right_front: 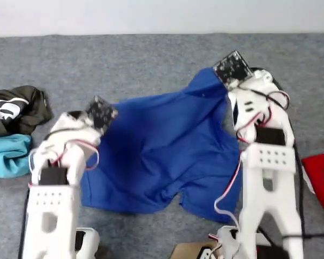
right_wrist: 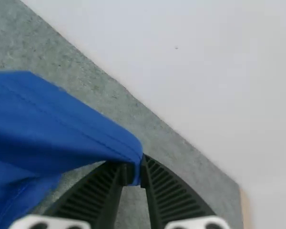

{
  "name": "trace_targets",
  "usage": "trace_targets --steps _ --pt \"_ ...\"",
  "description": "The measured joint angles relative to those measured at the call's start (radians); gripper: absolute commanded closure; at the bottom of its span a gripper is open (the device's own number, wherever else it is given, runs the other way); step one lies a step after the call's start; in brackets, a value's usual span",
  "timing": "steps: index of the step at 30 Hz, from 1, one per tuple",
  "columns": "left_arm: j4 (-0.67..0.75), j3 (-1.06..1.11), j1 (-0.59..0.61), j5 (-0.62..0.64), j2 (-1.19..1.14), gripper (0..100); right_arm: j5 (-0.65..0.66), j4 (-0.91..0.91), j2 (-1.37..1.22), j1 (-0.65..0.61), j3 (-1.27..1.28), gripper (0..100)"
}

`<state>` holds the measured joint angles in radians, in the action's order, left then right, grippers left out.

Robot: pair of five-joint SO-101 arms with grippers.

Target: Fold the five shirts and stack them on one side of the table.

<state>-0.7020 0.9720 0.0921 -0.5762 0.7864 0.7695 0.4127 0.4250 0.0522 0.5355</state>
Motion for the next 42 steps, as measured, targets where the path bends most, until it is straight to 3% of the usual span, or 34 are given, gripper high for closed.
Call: trace_targets --steps 19,31,42 --pt "0.002 -0.939 0.032 0.0 -1.054 100 0.0 0.0 -0.609 0.02 -0.62 98.9" --pt "-0.041 -1.473 0.014 -0.006 -1.398 100 0.052 0.0 -0.792 0.068 -0.876 98.9" --pt "-0.287 -1.807 -0.005 -0.006 -1.605 100 0.061 0.0 -0.806 0.071 -0.901 98.9"
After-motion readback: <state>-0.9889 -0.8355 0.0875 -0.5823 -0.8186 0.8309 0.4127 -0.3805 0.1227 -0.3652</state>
